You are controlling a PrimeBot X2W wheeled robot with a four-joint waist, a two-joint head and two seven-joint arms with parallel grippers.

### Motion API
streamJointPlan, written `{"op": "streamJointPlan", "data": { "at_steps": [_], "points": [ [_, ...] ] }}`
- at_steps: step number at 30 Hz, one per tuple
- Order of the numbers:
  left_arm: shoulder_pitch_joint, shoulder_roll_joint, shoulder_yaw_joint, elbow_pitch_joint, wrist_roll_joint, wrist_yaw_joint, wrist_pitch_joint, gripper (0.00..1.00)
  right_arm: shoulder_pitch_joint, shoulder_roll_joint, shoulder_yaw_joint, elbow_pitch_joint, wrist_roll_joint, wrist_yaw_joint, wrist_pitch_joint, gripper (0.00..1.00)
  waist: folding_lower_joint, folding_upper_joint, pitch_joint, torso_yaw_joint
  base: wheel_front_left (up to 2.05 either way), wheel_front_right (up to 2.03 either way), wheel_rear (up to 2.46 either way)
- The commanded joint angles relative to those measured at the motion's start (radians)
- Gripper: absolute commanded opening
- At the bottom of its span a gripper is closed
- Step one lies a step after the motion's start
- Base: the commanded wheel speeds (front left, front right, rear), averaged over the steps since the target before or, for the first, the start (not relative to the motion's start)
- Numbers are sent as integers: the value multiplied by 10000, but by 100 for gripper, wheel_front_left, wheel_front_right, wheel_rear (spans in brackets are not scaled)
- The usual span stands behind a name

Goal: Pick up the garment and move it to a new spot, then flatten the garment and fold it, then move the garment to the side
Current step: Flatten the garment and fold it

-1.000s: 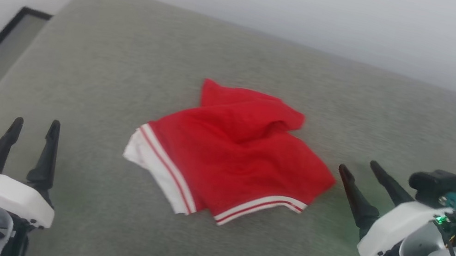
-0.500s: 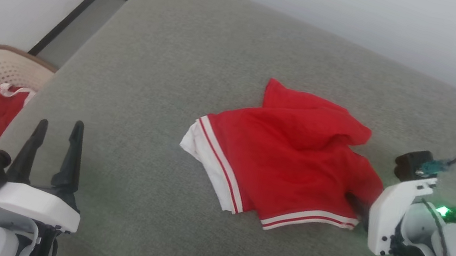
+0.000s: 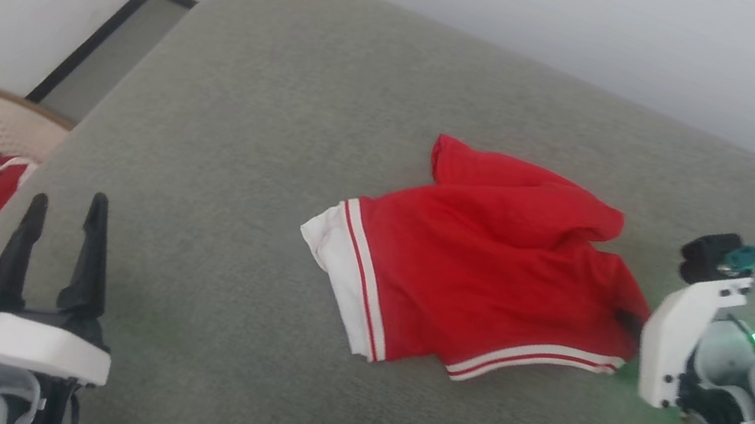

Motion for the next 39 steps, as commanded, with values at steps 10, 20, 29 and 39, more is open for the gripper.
{"op": "streamJointPlan", "data": {
  "at_steps": [10,20,29,39],
  "points": [
    [598,-109,704,-219,456,-292,-48,100,906,-1209,-936,-499,512,-19,-166,0,0,0,-606,-1194,0,0,0],
    [838,-221,947,-219,576,-380,-48,100,2157,-1368,-2338,-780,165,-17,-691,0,0,0,-861,-1739,0,0,0],
    [716,-311,1143,-249,754,-378,-48,100,2097,-723,-2085,-2095,-151,-16,-714,0,0,0,-859,-1841,0,0,0],
    [511,-470,1103,-331,757,-385,-48,100,1569,633,-91,-3720,-566,-14,-158,0,0,0,-574,-1577,0,0,0]
  ]
}}
